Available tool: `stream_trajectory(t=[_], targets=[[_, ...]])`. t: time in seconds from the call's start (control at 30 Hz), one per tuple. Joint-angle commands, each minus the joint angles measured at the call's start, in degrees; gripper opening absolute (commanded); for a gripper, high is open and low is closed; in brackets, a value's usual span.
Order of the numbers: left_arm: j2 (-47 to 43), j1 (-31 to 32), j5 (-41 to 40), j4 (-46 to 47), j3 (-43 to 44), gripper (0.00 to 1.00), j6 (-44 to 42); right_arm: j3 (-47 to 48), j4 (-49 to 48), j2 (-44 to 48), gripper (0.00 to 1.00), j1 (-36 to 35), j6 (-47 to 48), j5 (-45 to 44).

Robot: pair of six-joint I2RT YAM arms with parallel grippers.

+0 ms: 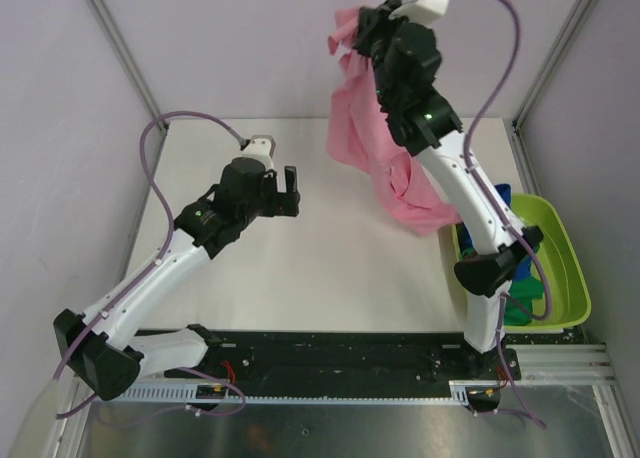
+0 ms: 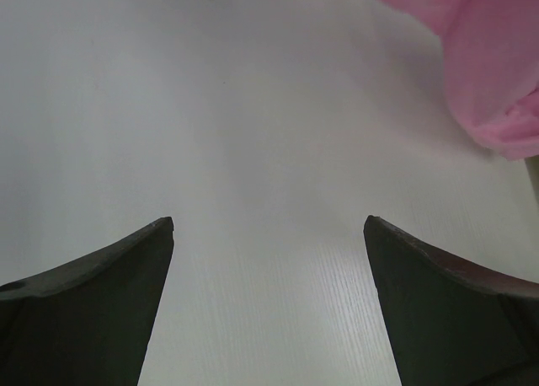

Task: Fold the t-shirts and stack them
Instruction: Move the tshirt to the center of the board

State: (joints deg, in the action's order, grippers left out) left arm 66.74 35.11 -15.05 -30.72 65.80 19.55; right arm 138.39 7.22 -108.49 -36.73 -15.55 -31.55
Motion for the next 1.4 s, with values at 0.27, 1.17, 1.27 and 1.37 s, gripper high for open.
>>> stream_trajectory(t=[0.27,1.17,1.27,1.37], targets=[[-1.92,-1.37,-2.30,0.52,1.68,1.00,0.22,10.79,5.45,-16.28,0.00,0.09,-11.34,7.30],[0.09,-1.59,1.90,0.66,0.02,0.99,3.55,-42.53,30.30,14.05,0.87,9.26,-22.38,8.78],[1.02,-1.58,2.19,0.77,-0.11,0.99,3.64,-54.35,30.05,20.09,0.86,10.98,-25.08,6.59],[2.00,-1.54,2.77,0.76,-0.04,0.99,3.69,-60.31,32.21,22.17,0.84,11.00,-28.30,3.60]])
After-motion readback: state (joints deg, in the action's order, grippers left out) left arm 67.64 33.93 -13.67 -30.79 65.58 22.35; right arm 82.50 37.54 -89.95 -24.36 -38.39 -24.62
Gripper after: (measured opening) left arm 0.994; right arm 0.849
